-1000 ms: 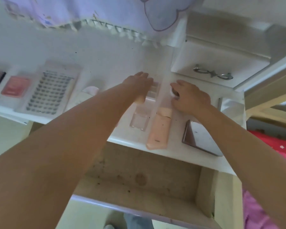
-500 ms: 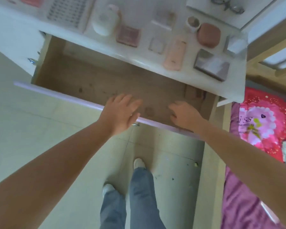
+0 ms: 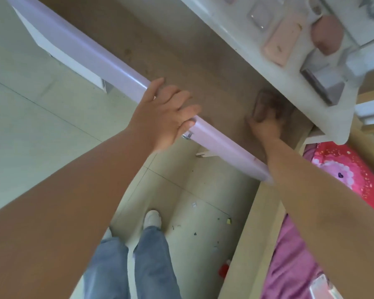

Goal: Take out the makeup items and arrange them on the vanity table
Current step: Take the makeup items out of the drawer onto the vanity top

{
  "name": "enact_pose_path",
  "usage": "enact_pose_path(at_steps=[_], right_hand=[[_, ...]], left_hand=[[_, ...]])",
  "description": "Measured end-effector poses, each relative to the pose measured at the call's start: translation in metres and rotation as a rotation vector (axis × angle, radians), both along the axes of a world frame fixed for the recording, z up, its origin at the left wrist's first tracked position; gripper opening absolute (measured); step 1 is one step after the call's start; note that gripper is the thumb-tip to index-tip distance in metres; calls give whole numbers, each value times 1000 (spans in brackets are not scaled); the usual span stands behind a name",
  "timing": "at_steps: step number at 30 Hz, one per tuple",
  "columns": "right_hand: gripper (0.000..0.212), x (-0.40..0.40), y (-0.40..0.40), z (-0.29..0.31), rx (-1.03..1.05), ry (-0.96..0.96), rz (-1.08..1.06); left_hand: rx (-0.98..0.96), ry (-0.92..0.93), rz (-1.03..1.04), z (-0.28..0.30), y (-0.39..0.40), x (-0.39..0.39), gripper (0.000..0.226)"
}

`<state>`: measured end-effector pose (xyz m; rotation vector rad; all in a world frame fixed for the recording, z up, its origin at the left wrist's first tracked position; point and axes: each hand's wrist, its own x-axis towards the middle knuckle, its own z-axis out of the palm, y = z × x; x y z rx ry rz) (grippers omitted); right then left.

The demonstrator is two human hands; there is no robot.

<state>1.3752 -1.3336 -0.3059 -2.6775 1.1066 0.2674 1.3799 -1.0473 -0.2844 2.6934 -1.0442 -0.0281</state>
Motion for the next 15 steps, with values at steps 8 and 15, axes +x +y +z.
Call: enact_pose_path(at_steps=[8, 15], right_hand=[[76, 19, 39, -1, -9, 152, 148], [50, 4, 81, 42, 264, 108, 256]], left_hand=[[48, 114, -10, 5, 0, 4, 40], [211, 207, 25, 25, 2, -5, 51]])
